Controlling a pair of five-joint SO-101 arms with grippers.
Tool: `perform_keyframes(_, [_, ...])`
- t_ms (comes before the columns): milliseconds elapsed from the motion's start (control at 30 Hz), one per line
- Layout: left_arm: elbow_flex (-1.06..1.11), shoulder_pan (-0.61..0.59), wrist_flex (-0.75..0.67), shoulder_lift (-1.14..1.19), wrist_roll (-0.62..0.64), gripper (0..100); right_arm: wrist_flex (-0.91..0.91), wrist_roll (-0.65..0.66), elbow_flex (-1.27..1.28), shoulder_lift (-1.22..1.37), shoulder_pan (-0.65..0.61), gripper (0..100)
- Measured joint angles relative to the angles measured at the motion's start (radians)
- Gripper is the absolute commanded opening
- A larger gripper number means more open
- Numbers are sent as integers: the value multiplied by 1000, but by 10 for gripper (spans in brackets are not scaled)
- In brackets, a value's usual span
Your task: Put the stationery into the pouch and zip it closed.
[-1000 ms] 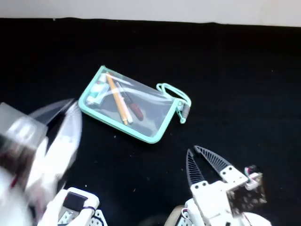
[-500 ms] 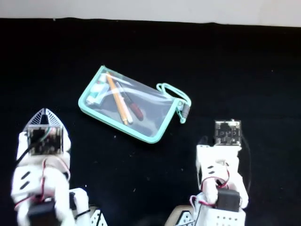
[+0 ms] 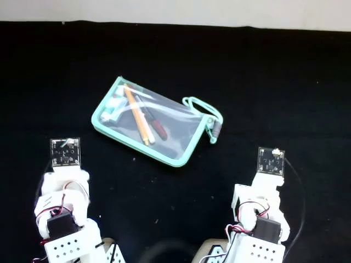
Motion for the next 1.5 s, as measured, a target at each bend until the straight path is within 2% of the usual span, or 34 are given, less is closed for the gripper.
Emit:
perform_keyframes(167, [11, -20, 180, 0, 0, 10, 0, 0, 0, 0, 0, 85])
perform_keyframes(400, [15, -115, 190, -2, 0, 11, 0, 0, 0, 0, 0, 85])
perform_keyframes(1500, [15, -117, 192, -2, 0, 10, 0, 0, 0, 0, 0, 85])
